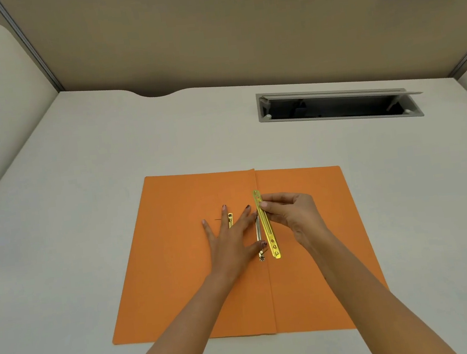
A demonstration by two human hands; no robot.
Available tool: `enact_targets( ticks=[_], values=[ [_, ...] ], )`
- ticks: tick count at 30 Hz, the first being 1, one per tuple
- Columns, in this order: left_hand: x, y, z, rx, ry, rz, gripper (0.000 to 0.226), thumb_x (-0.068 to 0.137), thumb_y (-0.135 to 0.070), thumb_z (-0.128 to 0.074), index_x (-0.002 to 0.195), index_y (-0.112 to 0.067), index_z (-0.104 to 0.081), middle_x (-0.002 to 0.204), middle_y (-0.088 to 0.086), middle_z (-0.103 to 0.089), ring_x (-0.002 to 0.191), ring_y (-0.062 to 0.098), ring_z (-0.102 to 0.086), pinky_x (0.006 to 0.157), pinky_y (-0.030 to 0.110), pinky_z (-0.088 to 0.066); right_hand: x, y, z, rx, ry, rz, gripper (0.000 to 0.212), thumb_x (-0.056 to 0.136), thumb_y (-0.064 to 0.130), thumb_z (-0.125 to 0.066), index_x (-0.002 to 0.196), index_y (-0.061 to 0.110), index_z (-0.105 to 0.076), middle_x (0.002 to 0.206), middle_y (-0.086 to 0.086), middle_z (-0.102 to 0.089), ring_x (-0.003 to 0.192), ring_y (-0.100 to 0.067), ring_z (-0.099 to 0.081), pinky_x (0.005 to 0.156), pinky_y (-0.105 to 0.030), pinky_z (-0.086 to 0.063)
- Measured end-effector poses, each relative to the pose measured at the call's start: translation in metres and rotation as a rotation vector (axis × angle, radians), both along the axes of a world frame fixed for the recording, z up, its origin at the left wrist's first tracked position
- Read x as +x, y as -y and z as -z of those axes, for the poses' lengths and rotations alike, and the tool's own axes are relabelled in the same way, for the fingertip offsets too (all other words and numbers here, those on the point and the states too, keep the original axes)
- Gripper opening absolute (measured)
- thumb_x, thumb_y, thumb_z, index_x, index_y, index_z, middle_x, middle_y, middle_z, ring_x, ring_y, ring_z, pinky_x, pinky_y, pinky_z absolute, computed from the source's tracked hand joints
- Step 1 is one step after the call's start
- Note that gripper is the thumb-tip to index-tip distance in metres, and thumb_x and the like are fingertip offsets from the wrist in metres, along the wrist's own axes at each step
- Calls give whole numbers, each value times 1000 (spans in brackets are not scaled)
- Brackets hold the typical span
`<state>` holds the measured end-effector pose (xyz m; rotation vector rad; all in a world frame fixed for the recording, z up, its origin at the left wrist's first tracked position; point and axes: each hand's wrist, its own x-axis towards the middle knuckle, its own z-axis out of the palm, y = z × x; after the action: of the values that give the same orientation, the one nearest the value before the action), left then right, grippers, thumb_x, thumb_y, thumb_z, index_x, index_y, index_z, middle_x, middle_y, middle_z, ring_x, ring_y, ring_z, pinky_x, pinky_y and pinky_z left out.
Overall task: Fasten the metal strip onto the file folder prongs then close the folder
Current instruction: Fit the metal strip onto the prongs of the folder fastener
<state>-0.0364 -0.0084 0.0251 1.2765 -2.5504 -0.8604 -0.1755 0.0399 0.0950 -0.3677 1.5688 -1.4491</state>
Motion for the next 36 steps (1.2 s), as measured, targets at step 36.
enact_targets(
  ticks=[36],
  values=[
    [1, -1, 2, -15, 9, 6, 66, 83, -49, -60, 141, -49, -27, 152, -30, -22, 148, 17, 10, 110, 63, 17, 2, 10, 4, 137, -19, 6, 8, 77, -9, -70, 83, -4, -70, 84, -17, -71, 67, -21, -71, 61, -23, -58]
  ],
)
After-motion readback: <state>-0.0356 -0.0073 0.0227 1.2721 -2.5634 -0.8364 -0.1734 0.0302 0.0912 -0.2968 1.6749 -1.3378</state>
